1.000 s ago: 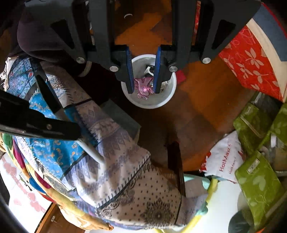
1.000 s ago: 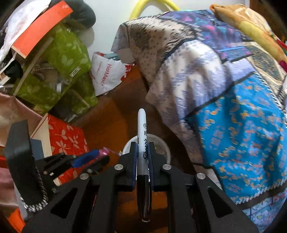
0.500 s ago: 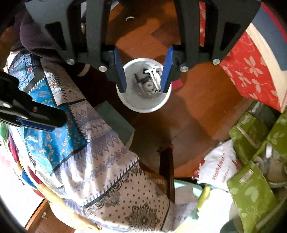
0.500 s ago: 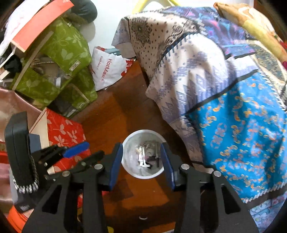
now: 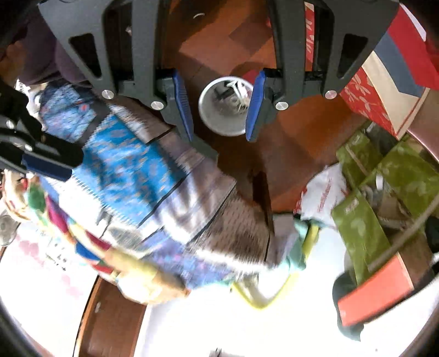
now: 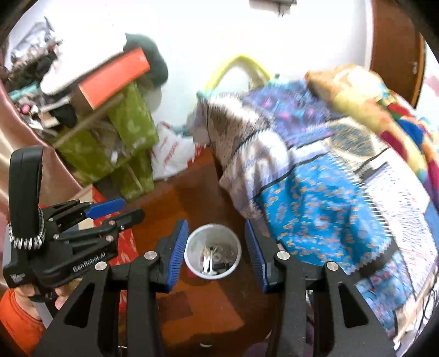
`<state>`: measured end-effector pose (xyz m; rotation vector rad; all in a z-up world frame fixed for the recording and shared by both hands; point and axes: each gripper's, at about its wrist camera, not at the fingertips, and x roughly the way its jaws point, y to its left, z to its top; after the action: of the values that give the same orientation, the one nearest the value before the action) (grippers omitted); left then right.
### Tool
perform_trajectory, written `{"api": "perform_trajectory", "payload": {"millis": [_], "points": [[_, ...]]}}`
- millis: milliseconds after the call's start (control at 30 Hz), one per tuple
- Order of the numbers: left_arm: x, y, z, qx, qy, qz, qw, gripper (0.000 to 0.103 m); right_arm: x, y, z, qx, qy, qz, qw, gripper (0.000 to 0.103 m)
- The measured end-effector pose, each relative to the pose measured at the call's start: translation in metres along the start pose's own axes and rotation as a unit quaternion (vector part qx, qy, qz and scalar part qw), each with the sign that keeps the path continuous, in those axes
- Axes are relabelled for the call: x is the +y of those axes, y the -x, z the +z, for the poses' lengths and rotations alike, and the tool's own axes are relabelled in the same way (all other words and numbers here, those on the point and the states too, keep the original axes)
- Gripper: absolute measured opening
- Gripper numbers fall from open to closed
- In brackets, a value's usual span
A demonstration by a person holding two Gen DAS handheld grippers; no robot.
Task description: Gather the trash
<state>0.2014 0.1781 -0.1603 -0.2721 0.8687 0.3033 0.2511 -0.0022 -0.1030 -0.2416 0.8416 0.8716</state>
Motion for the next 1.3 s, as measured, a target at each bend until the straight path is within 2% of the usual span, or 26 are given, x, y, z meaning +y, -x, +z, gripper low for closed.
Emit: {"api": "perform_trajectory", "payload": {"millis": [200,300,467,633,700,767,867,900,967,1100,1300], "points": [[-0.039,0.085,0.000,-0.078,-0.035,-0.028,0.9959,0.039,0.003,0.094,-0.020,-0.102,-0.022,-0.057,0.993,0.040],[-0.062,0.126,-0.007,-0.115,-0.059,-0.052,0.9903,0.039,0.004,0.140,-0.033,-0.153,-0.046,-0.084,0.984,0.040],[-0.088,0.182,-0.026,-0.166,-0.082,-0.098,0.9778,0.040,0.017,0.199,-0.061,-0.227,-0.072,-0.147,0.960,0.040],[-0.102,0.225,-0.049,-0.200,-0.092,-0.138,0.9656,0.042,0.040,0.237,-0.084,-0.267,-0.085,-0.187,0.941,0.040],[-0.105,0.239,-0.059,-0.214,-0.098,-0.134,0.9625,0.044,0.049,0.247,-0.091,-0.277,-0.090,-0.200,0.935,0.044],[-0.105,0.250,-0.068,-0.225,-0.105,-0.131,0.9597,0.053,0.057,0.257,-0.100,-0.287,-0.096,-0.210,0.930,0.066],[-0.104,0.262,-0.081,-0.231,-0.114,-0.126,0.9581,0.066,0.062,0.263,-0.107,-0.296,-0.107,-0.218,0.924,0.082],[-0.103,0.265,-0.084,-0.229,-0.117,-0.125,0.9583,0.069,0.065,0.264,-0.109,-0.295,-0.110,-0.222,0.923,0.086],[-0.103,0.271,-0.090,-0.230,-0.124,-0.124,0.9571,0.072,0.068,0.266,-0.114,-0.293,-0.117,-0.230,0.921,0.099],[-0.098,0.277,-0.096,-0.242,-0.122,-0.119,0.9552,0.089,0.076,0.269,-0.124,-0.291,-0.129,-0.254,0.913,0.103],[-0.095,0.278,-0.101,-0.241,-0.118,-0.118,0.9561,0.090,0.080,0.272,-0.130,-0.288,-0.124,-0.278,0.908,0.103]]}}
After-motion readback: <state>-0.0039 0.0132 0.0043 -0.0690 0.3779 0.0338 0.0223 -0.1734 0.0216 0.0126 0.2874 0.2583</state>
